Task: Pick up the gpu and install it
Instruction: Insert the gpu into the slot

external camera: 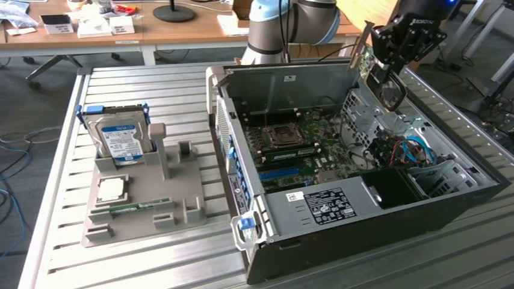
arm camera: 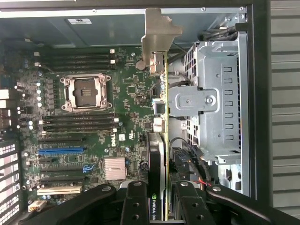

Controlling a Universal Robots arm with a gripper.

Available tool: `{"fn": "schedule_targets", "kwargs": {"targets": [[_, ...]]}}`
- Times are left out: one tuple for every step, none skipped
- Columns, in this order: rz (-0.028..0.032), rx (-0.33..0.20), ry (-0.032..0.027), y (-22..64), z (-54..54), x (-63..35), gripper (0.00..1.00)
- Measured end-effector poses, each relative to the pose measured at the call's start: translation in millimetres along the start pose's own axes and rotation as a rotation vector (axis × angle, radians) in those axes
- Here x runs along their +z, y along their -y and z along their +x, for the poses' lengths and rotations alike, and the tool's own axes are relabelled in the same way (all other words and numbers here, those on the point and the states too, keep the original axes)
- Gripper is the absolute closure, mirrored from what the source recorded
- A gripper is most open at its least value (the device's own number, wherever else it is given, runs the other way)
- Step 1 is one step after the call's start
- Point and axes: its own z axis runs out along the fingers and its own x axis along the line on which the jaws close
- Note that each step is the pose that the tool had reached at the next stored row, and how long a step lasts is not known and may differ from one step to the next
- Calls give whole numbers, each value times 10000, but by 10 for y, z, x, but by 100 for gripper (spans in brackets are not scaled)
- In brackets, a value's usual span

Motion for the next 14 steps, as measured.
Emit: {"fn": "schedule_targets", "kwargs": {"targets": [[0, 0, 0, 0, 0, 0, 73], [0, 0, 0, 0, 0, 0, 73], [1, 0, 0, 0, 0, 0, 73], [0, 0, 0, 0, 0, 0, 73], [0, 0, 0, 0, 0, 0, 73], [0, 0, 0, 0, 0, 0, 73], [0, 0, 0, 0, 0, 0, 73], [0, 0, 0, 0, 0, 0, 73], [0, 0, 0, 0, 0, 0, 73], [0, 1, 0, 0, 0, 0, 73], [0, 0, 0, 0, 0, 0, 73], [0, -7, 0, 0, 0, 0, 73], [0, -32, -2, 0, 0, 0, 73], [-2, -88, -4, 0, 0, 0, 73]]}}
